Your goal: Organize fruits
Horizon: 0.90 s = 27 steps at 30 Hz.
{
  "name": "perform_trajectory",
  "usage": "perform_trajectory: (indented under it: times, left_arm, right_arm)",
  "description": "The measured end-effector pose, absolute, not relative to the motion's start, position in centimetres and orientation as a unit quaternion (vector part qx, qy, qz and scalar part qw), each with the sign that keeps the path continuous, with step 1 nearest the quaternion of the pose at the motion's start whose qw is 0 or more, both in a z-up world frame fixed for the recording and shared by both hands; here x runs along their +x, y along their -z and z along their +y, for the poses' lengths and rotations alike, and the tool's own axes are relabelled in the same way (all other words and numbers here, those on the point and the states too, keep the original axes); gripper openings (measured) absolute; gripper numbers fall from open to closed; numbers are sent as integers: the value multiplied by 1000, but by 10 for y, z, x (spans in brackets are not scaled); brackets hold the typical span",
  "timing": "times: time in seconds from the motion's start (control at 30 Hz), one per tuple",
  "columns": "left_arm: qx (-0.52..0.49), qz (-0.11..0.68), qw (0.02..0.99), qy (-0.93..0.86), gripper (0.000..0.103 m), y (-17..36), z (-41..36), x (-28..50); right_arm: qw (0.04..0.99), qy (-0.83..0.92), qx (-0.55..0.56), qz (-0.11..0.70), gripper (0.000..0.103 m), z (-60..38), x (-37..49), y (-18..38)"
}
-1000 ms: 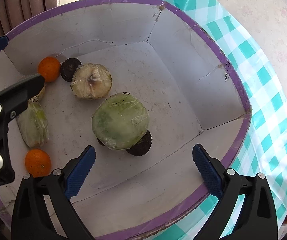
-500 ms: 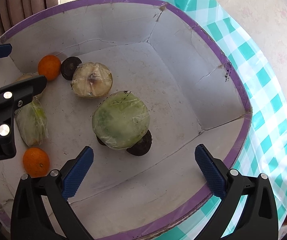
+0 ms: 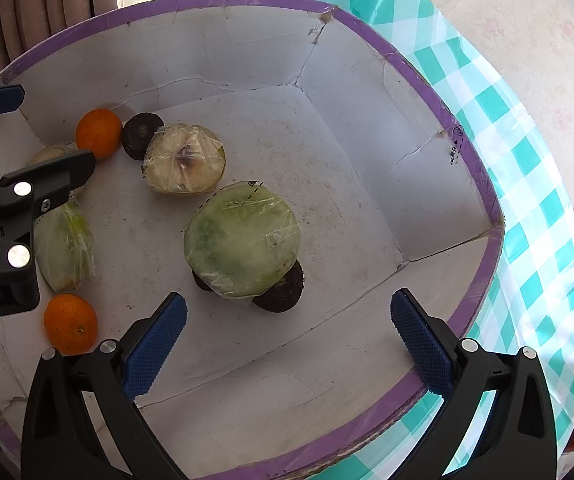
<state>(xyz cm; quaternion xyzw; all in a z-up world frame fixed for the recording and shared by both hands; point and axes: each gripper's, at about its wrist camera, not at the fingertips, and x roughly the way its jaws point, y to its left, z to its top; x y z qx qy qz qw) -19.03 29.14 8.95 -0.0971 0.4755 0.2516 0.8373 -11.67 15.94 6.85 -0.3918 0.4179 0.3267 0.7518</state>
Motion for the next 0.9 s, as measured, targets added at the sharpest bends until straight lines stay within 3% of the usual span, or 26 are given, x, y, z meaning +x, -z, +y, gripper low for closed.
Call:
perform_trajectory:
  times: [0.9]
  left_arm:
    - [-91,478,835,-257,101,-87,290,-189]
  right_arm:
    - [751,-340,-380,420,99,158,-113,-73]
